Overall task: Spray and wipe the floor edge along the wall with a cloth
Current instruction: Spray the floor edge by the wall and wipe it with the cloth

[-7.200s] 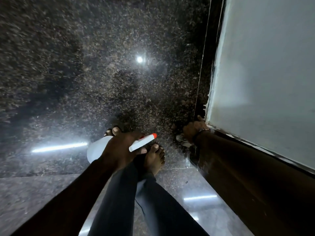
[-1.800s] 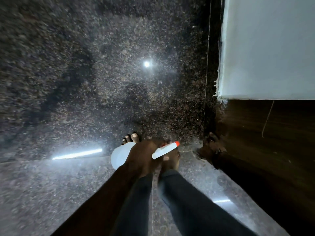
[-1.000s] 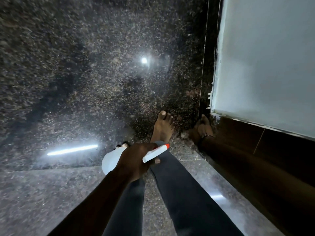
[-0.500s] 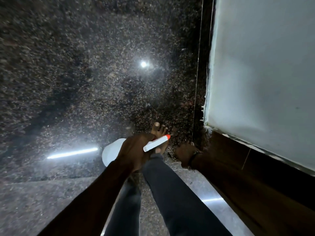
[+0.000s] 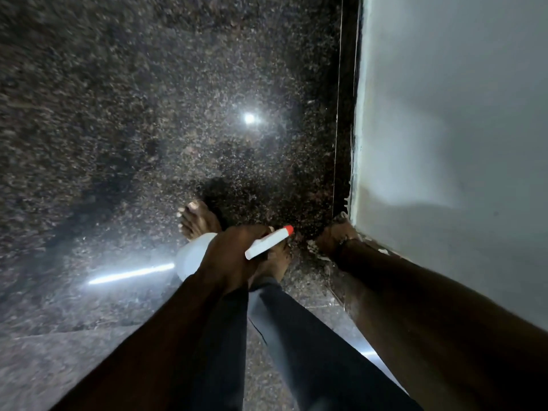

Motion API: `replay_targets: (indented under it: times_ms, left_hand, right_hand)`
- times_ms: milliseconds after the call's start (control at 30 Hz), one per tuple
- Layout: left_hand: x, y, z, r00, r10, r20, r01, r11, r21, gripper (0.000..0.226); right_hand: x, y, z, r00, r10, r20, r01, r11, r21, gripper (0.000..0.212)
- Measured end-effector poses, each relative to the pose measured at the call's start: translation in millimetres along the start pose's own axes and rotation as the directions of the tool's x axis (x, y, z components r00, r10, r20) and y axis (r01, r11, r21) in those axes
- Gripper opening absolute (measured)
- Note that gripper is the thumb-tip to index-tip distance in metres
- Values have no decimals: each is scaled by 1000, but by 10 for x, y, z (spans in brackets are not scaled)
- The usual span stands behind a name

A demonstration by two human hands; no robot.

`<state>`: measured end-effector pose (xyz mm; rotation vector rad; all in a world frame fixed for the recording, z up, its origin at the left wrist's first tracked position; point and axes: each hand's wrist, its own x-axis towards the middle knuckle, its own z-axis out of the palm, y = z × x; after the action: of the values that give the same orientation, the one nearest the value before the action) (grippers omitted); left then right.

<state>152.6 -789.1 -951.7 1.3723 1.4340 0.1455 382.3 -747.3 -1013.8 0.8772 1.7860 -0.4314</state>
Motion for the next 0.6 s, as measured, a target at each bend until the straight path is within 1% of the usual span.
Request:
replay_targets:
  times_ms: [33,133,167,233,267,300,333,367,400,433,467,500,567,600]
  left_hand:
    - [14,-8,-7,1000,10,-6,-10,1000,7,29]
    - [36,-31,-11,1000,8,-28,-8,1000,-14,24]
    - [31,-33,-7,1000,6,-25,-7,1000,-28,20]
    - [8,-10,-9,1000,9,-24,-10,999,-35,10]
    - [-10,-12,-11,999,10,-31,-11,1000,-21,12]
    - [-20,-26,-9,999,7,-42,-8,1000,-27,17]
    - [-21,-29,-21,1000,-16,-27,15,999,-40,21]
    - [-20,-33,-23,1000,-9,-27,7,998,-60,23]
    - [-7,-53,-26,1000,-26,-6,26,998,-63,22]
    - [10,-86,-32,1000,-25,0,24,997,-67,24]
    - [19,-83,-76,999,-35,11,36,998,-48,30]
    - [26,-75,-105,1000,-18,7,19,999,-31,35]
    - [57,-48,-107,1000,2,24,-2,1000,5,34]
    - [59,-4,-121,998,-27,55,25,999,36,32]
  right_hand:
    - [77,49,-25,996,18,83,-19,1000,17,40]
    - [308,179,-44,991,85,108,-88,996,20,48]
    - [327,180,-41,989,58,134,-57,998,-13,50]
    - [286,153,-34,978,8,207,18,992,-125,46]
    - [264,150,-70,976,-17,218,43,993,-113,42]
    - [248,160,-129,979,-3,202,18,997,-74,39]
    - [266,167,-129,987,24,159,-21,1000,-18,39]
    - [298,198,-86,994,47,104,-52,997,48,40]
    - [358,241,-12,995,68,70,-79,983,164,41]
    - [374,254,15,995,67,69,-82,963,256,42]
    - [372,257,20,996,44,81,-69,938,340,41]
    - [354,264,-20,994,27,101,-59,944,326,40]
    - [319,261,-123,978,89,189,-143,946,290,36]
    - [319,236,-156,981,101,167,-140,959,247,38]
